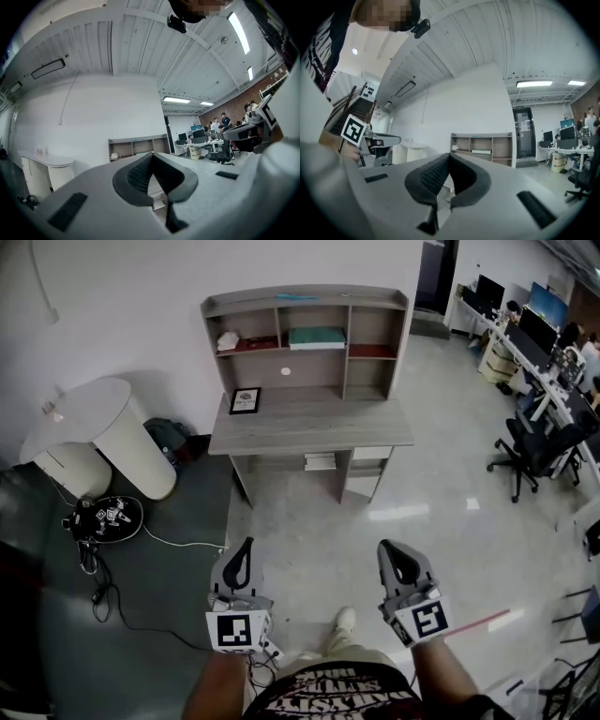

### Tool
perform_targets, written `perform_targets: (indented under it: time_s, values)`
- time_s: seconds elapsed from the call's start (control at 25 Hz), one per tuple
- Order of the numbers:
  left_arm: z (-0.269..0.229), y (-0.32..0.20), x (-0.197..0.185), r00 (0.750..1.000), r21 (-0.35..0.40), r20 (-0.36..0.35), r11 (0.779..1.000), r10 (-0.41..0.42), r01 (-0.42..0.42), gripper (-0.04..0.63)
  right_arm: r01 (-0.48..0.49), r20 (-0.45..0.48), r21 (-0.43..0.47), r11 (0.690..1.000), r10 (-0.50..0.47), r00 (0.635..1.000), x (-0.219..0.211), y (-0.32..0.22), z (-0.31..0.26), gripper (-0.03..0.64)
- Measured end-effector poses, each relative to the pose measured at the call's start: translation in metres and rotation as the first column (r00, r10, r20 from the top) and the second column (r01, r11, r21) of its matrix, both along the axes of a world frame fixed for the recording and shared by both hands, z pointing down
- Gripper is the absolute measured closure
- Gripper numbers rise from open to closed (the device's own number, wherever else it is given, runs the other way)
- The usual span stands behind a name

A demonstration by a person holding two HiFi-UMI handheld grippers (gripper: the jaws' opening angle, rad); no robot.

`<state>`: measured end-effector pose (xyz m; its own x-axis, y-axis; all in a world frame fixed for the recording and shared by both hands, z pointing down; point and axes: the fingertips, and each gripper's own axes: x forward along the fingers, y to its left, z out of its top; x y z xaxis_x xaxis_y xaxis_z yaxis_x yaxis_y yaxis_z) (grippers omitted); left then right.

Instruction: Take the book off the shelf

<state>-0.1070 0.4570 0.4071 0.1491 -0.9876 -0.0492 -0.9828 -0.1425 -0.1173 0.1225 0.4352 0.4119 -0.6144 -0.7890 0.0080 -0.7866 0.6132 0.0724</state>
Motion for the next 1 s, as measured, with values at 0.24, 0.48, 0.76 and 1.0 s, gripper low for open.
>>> perform_targets:
  time_s: [0.24, 0.48, 0.76, 1.0]
  values:
    - [0.004, -0.056, 0.008, 1.0, -0.003, 0.011, 1.0, 0.015, -0.015, 0.592, -0.003, -0.008, -0.027, 1.0, 0.003, 1.0, 0.004, -0.055, 0.003, 0.612]
    - [0.013, -0.097, 0.021, 1.0, -0.05, 0.015, 0.998, 0.025, -0.024, 0.592, 0.004, 0.002, -0.056, 0.998, -0.004, 1.0, 0.012, -0.101, 0.006, 0.612]
    - [0.01, -0.15, 0.036, 1.0, -0.051, 0.014, 0.999, -0.002, 0.002, 0.592, 0.046, 0.034, -0.018, 0.999, -0.045, 0.998, 0.028, -0.152, 0.0, 0.612]
    - [0.008, -0.191, 0.054, 0.999, -0.058, 0.02, 0.998, -0.031, 0.032, 0.592, 0.052, 0.028, -0.057, 0.997, -0.051, 0.998, 0.05, -0.194, 0.007, 0.612]
